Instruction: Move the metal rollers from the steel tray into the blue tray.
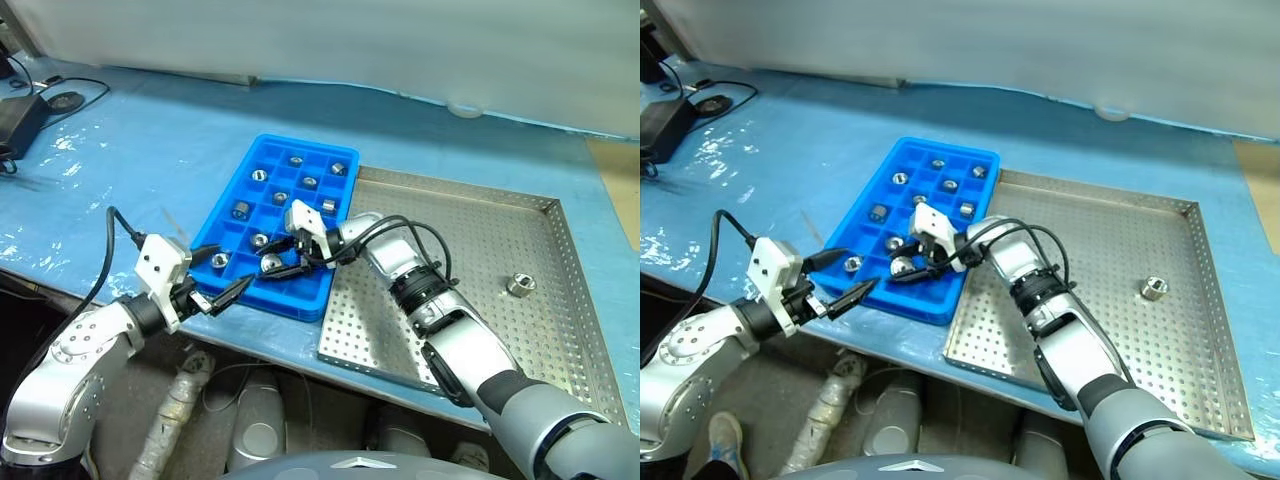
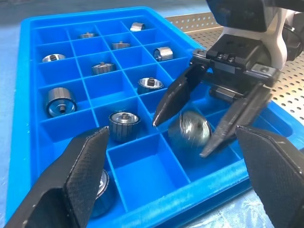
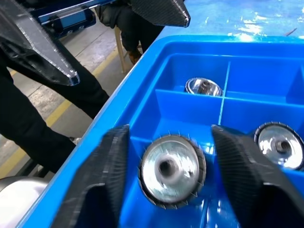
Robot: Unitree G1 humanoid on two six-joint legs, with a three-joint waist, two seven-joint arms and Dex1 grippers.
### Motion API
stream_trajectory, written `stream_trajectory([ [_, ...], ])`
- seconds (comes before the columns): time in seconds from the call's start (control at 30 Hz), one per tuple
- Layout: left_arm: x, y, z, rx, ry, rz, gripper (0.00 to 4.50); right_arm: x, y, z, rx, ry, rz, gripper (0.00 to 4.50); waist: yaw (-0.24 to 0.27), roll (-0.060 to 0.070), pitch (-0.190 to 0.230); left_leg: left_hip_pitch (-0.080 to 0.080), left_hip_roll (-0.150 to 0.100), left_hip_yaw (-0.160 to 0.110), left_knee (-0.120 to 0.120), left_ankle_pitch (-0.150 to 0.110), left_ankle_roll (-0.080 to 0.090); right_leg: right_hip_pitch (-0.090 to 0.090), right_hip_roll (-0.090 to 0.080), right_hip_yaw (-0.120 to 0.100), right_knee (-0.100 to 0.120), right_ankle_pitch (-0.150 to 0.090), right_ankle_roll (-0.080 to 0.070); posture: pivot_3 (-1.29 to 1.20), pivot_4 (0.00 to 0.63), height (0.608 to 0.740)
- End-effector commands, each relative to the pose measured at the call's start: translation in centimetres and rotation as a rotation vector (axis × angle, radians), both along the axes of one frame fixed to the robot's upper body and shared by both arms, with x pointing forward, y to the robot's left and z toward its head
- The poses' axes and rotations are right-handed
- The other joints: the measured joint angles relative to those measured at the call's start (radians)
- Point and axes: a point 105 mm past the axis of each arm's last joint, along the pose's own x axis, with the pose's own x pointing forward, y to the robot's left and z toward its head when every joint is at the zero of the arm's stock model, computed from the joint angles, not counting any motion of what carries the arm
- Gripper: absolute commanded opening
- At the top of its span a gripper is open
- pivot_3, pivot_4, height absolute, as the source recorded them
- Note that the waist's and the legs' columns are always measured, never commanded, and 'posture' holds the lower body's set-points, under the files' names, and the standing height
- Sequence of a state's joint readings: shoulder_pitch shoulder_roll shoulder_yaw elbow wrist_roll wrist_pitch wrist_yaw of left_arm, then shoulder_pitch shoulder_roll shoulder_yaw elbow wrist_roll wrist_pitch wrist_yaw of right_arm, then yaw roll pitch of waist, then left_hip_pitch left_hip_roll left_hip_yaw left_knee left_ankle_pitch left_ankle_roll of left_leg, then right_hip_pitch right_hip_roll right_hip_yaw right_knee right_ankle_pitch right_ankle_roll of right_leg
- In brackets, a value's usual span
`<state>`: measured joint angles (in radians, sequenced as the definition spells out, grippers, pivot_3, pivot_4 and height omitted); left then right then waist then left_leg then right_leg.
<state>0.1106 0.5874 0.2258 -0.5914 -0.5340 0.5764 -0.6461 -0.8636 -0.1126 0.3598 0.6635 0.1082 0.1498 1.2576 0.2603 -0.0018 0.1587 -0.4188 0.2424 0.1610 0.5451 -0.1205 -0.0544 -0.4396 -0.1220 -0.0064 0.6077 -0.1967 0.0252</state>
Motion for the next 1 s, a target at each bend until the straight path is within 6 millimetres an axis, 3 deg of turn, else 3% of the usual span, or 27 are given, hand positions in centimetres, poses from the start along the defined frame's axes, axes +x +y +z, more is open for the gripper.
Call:
stream_trajectory([
  [0.03, 0.2, -0.8, 0.6, 0.002, -0.013, -0.058, 4.5, 0.2, -0.2, 0.4, 0.028, -0.028, -0.03, 4.08, -0.003, 0.0, 0.0, 0.0, 0.0, 0.0, 0.0, 0.0, 0.0, 0.0, 0.0, 0.0, 0.0, 0.0, 0.0, 0.41, 0.15, 0.74],
  [0.07, 0.3, -1.0, 0.8, -0.003, -0.014, -0.07, 4.5, 0.2, -0.3, 0.5, 0.032, -0.032, -0.034, 4.41, -0.003, 0.0, 0.0, 0.0, 0.0, 0.0, 0.0, 0.0, 0.0, 0.0, 0.0, 0.0, 0.0, 0.0, 0.0, 0.38, 0.15, 0.74],
  [0.23, 1.6, -2.4, 0.9, 0.001, 0.005, -0.143, 4.5, 1.4, -2.1, 2.9, 0.139, -0.035, -0.132, 4.41, -0.007, 0.0, 0.0, 0.0, 0.0, 0.0, 0.001, 0.001, -0.001, 0.0, 0.001, 0.001, 0.001, 0.0, 0.0, 0.3, 0.15, 0.74],
  [0.37, 2.9, -3.7, -0.2, 0.021, 0.038, -0.208, 4.5, 3.1, -6.0, 4.3, 0.186, -0.086, -0.308, 4.41, -0.028, 0.0, 0.0, 0.0, -0.001, 0.0, 0.002, 0.001, -0.002, 0.001, 0.001, 0.002, 0.002, 0.0, 0.0, 0.21, 0.15, 0.74],
  [0.53, 4.2, -6.5, -1.1, 0.041, 0.043, -0.331, 4.5, 4.9, -12.4, 5.2, 0.196, -0.128, -0.574, 4.41, -0.084, 0.0, 0.0, 0.001, -0.001, 0.0, 0.003, 0.003, -0.005, 0.001, 0.002, 0.003, 0.003, 0.001, 0.0, 0.09, 0.15, 0.74],
  [0.77, 5.6, -10.3, -2.2, 0.041, 0.054, -0.498, 4.5, 4.8, -21.1, 5.8, 0.23, -0.164, -0.994, 4.41, -0.166, 0.0, -0.001, 0.003, 0.0, 0.002, 0.002, 0.006, -0.008, 0.001, 0.004, 0.006, 0.001, 0.001, -0.001, -0.12, 0.15, 0.74],
  [1.0, 6.2, -12.2, -2.6, 0.051, 0.046, -0.6, 4.5, 3.3, -26.0, 3.7, 0.154, -0.137, -1.273, 4.41, -0.216, 0.001, -0.001, 0.008, 0.0, 0.007, 0.002, 0.003, -0.004, 0.003, 0.004, 0.01, 0.001, 0.001, -0.001, -0.22, 0.15, 0.74],
])
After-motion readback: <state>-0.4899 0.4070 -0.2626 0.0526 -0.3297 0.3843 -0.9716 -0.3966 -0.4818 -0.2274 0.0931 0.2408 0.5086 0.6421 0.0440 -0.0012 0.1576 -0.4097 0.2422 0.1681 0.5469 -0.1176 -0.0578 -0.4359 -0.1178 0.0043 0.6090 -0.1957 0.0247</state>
